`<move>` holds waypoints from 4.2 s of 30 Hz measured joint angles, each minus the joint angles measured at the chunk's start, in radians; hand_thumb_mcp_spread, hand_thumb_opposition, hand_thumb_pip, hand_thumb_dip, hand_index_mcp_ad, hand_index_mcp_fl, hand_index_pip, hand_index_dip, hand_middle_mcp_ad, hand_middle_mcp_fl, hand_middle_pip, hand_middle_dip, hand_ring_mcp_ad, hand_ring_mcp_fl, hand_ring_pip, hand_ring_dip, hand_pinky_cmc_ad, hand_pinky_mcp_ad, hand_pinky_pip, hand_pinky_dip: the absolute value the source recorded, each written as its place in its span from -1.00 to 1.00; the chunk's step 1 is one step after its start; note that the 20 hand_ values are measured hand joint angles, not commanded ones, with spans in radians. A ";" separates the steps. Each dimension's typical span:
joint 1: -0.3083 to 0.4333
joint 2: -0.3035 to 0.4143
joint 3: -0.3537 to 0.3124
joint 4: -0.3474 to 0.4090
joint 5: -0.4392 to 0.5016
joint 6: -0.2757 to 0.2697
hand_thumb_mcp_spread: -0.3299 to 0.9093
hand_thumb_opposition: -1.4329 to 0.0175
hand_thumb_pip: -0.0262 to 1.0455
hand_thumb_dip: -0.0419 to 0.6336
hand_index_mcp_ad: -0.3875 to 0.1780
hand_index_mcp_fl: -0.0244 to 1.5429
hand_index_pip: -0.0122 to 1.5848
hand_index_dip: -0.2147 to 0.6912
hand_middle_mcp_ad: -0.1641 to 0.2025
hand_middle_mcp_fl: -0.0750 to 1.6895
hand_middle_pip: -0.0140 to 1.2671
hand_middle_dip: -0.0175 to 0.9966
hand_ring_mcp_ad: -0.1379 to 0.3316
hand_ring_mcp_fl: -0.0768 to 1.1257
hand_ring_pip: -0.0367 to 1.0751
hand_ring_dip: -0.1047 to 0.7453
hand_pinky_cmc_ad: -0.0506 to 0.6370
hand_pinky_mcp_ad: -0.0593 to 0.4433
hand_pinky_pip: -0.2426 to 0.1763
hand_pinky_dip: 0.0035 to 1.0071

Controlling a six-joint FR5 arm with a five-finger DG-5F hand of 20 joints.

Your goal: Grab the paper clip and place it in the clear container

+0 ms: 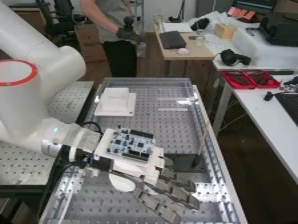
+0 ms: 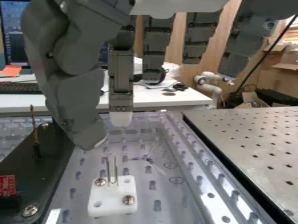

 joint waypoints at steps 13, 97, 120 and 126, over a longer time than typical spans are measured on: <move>-0.009 -0.021 0.013 0.001 -0.032 -0.011 0.32 -0.15 0.07 -0.13 -0.20 -0.59 0.64 -0.33 -0.30 -0.67 -0.79 -0.56 0.09 -0.79 -0.75 -0.58 0.16 0.34 0.33 -0.63; -0.068 -0.099 0.121 -0.057 -0.235 -0.117 0.34 -0.21 0.05 -0.13 -0.25 -0.49 0.70 -0.43 -0.35 -0.58 -0.79 -0.53 0.00 -0.71 -0.76 -0.55 0.17 0.34 0.47 -0.63; -0.061 -0.110 0.136 -0.077 -0.236 -0.123 0.36 -0.21 0.05 -0.13 -0.27 -0.39 0.79 -0.43 -0.35 -0.58 -0.79 -0.53 0.00 -0.71 -0.76 -0.55 0.17 0.34 0.47 -0.63; -0.063 -0.109 0.136 -0.075 -0.235 -0.125 0.36 -0.21 0.05 -0.13 -0.27 -0.39 0.78 -0.43 -0.35 -0.58 -0.79 -0.53 0.00 -0.70 -0.76 -0.55 0.17 0.34 0.47 -0.63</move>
